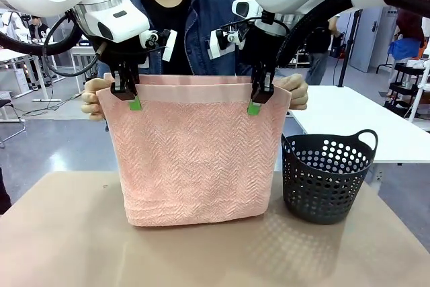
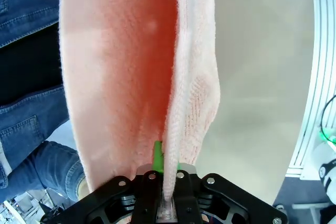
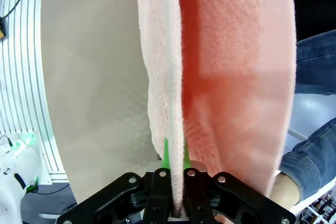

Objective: Fold the towel.
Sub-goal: Release the end of the 100 cm Hotel Towel you were holding and grab the top end of the folded side.

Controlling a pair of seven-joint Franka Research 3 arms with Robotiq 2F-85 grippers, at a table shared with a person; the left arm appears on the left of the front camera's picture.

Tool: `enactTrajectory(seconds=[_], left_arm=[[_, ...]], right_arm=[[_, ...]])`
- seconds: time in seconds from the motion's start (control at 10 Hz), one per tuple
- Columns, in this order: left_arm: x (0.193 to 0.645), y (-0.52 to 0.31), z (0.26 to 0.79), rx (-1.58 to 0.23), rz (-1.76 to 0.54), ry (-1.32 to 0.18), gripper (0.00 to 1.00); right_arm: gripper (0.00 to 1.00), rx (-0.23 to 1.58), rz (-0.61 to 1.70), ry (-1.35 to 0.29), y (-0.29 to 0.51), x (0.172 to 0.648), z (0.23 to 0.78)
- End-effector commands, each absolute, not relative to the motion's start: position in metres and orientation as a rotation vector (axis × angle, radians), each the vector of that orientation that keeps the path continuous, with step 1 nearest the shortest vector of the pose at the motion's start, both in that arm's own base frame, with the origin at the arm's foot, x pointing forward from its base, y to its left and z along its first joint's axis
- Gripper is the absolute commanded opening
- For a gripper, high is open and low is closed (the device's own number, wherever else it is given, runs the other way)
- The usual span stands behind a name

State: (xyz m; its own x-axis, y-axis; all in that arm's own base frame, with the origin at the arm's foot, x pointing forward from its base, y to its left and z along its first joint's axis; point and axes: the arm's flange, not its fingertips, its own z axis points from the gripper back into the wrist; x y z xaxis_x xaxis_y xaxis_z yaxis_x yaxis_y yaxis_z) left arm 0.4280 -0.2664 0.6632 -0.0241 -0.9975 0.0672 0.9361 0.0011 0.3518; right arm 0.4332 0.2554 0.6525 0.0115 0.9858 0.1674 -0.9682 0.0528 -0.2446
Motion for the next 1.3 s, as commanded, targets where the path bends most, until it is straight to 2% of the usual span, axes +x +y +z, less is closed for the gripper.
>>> enactTrajectory(seconds=[0.0,1.2], left_arm=[[0.4293,-0.2663,0.6657,0.233,-1.565,-0.337,0.0],[0.4293,-0.2663,0.6657,0.233,-1.565,-0.337,0.0]], right_arm=[[0.0,-0.077,1.527,-0.325,0.2545,0.4335,0.6534],[0.0,-0.077,1.527,-0.325,0.2545,0.4335,0.6534]])
